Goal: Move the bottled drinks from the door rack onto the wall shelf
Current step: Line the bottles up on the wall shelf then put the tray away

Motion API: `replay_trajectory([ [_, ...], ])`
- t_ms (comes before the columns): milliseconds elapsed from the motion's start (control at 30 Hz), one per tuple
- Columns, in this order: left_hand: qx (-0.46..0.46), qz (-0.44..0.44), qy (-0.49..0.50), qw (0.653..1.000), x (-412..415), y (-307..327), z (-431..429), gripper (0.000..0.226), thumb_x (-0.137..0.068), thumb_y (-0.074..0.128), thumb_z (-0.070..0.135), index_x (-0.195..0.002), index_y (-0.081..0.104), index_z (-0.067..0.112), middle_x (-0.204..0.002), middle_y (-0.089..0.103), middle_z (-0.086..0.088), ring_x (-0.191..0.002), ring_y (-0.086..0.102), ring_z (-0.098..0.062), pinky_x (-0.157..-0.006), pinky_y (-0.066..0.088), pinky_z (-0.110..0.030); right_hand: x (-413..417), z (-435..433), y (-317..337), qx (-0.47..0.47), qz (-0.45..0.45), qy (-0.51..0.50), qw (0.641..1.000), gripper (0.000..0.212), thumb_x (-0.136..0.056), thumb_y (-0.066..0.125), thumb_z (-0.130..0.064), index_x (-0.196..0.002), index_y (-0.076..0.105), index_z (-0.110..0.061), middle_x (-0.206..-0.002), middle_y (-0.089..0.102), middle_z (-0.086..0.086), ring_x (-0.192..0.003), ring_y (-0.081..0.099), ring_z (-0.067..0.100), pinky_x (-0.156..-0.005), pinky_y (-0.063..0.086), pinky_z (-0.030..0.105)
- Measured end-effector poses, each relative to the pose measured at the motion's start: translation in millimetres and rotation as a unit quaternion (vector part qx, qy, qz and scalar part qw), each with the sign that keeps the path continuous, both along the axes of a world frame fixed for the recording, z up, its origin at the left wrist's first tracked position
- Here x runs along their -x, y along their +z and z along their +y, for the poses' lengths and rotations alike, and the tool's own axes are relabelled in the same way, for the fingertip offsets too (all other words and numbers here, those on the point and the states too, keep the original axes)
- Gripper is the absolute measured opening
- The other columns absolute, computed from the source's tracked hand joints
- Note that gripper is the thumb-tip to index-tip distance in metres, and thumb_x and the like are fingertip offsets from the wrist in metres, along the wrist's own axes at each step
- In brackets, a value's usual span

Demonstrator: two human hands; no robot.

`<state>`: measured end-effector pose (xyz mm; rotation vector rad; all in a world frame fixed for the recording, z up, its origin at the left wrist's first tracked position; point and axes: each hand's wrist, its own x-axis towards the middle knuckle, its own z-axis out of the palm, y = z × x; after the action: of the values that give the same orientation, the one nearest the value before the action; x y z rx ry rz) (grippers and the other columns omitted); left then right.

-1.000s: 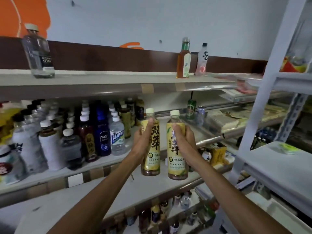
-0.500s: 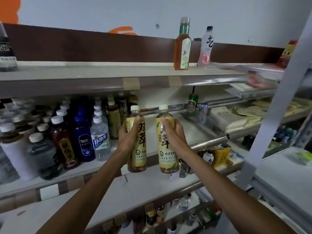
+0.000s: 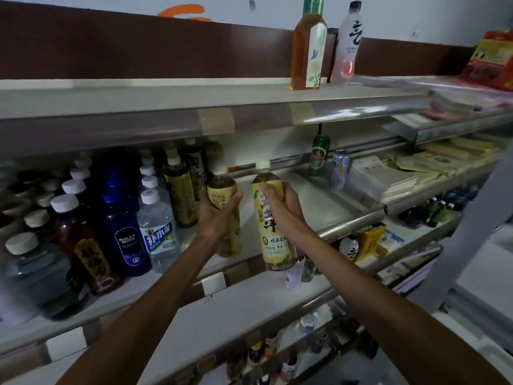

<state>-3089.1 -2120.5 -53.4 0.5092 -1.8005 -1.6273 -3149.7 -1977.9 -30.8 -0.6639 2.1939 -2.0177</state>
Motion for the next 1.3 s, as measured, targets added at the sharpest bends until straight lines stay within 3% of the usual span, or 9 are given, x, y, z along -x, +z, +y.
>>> replay_trajectory([
  [167, -0.005, 0.032, 0.036, 0.999, 17.7, -16.3, -11.4, 0.066, -0.079, 0.078, 0.026, -0.134, 0.043, 0.016, -0.114, 0.061, 0.005, -0.094, 0.058, -0.006, -0.082, 0.048, -0.029, 21.6, -3.2, -4.0, -0.014, -0.006, 0.01, 1.0, 0.034, -0.092, 0.057, -0.048, -0.11, 0.055, -0.02, -0.098, 0.07, 0.005, -0.085, 0.07, 0.016, -0.071, 0.055, 0.031],
  [267, -0.007, 0.06, 0.057, 0.997, 29.2, -20.4, -16.1, 0.057, -0.081, 0.076, 0.016, -0.125, 0.042, 0.022, -0.106, 0.058, 0.013, -0.09, 0.056, 0.006, -0.073, 0.046, -0.012, 38.7, -11.1, -5.6, -0.006, -0.013, 0.015, 1.0, 0.033, -0.093, 0.057, -0.045, -0.109, 0.056, -0.017, -0.095, 0.07, 0.004, -0.082, 0.07, 0.013, -0.065, 0.05, 0.024],
  [467, 0.018, 0.056, 0.143, 0.988, 38.7, -26.9, -20.1, 0.06, -0.081, 0.077, 0.012, -0.123, 0.035, 0.021, -0.106, 0.052, 0.02, -0.091, 0.053, 0.015, -0.072, 0.041, 0.001, 60.0, -29.4, -9.9, 0.02, -0.036, 0.043, 0.998, 0.024, -0.094, 0.058, -0.04, -0.101, 0.056, -0.018, -0.092, 0.07, 0.005, -0.079, 0.069, 0.016, -0.061, 0.049, 0.024],
  [533, 0.052, 0.02, 0.17, 0.984, 40.0, -31.5, -18.3, 0.063, -0.077, 0.081, 0.016, -0.121, 0.037, 0.018, -0.108, 0.056, 0.012, -0.098, 0.057, 0.004, -0.081, 0.046, -0.008, 63.8, -35.4, -11.3, 0.028, -0.037, 0.05, 0.998, 0.024, -0.093, 0.059, -0.04, -0.102, 0.056, -0.019, -0.092, 0.07, 0.005, -0.081, 0.069, 0.017, -0.063, 0.051, 0.026],
  [600, 0.09, -0.042, 0.2, 0.975, 39.7, -36.6, -12.9, 0.068, -0.072, 0.084, 0.025, -0.122, 0.039, 0.016, -0.118, 0.057, -0.002, -0.11, 0.058, -0.019, -0.092, 0.051, -0.035, 67.9, -41.8, -14.2, 0.028, -0.032, 0.045, 0.998, 0.027, -0.092, 0.059, -0.042, -0.105, 0.057, -0.019, -0.095, 0.07, 0.006, -0.084, 0.069, 0.019, -0.07, 0.054, 0.03],
  [667, 0.126, -0.117, 0.235, 0.957, 36.3, -40.8, -5.3, 0.077, -0.07, 0.085, 0.031, -0.128, 0.038, 0.013, -0.126, 0.056, -0.011, -0.116, 0.054, -0.03, -0.094, 0.049, -0.047, 72.0, -47.3, -17.4, 0.03, -0.027, 0.035, 0.999, 0.03, -0.091, 0.06, -0.045, -0.106, 0.058, -0.018, -0.095, 0.069, 0.005, -0.085, 0.069, 0.018, -0.074, 0.054, 0.032],
  [833, 0.159, -0.215, 0.285, 0.921, 20.4, -57.4, 14.5, 0.084, -0.067, 0.085, 0.037, -0.127, 0.035, 0.007, -0.124, 0.051, -0.017, -0.112, 0.053, -0.034, -0.089, 0.047, -0.041, 73.1, -54.8, -15.0, 0.034, -0.011, 0.022, 0.999, 0.058, -0.072, 0.056, -0.063, -0.108, 0.057, -0.018, -0.097, 0.067, 0.003, -0.089, 0.066, 0.017, -0.079, 0.054, 0.034],
  [1100, 0.191, -0.211, 0.284, 0.916, 7.2, -71.7, 3.9, 0.041, -0.086, 0.069, 0.04, -0.112, 0.05, 0.014, -0.102, 0.067, -0.005, -0.089, 0.065, -0.023, -0.074, 0.057, -0.038, 76.8, -55.7, -12.8, 0.062, 0.003, 0.038, 0.997, 0.029, -0.092, 0.061, -0.038, -0.111, 0.056, -0.016, -0.092, 0.064, -0.005, -0.084, 0.062, 0.006, -0.066, 0.046, 0.022],
  [1300, 0.152, -0.26, 0.314, 0.901, 10.7, -60.6, -13.4, 0.038, -0.088, 0.067, 0.04, -0.109, 0.06, 0.009, -0.102, 0.068, -0.01, -0.093, 0.065, -0.027, -0.083, 0.054, -0.04, 71.2, -57.0, -9.5, 0.075, 0.004, 0.046, 0.996, 0.043, -0.082, 0.058, -0.049, -0.11, 0.056, -0.017, -0.092, 0.066, -0.003, -0.085, 0.064, 0.008, -0.066, 0.046, 0.022],
])
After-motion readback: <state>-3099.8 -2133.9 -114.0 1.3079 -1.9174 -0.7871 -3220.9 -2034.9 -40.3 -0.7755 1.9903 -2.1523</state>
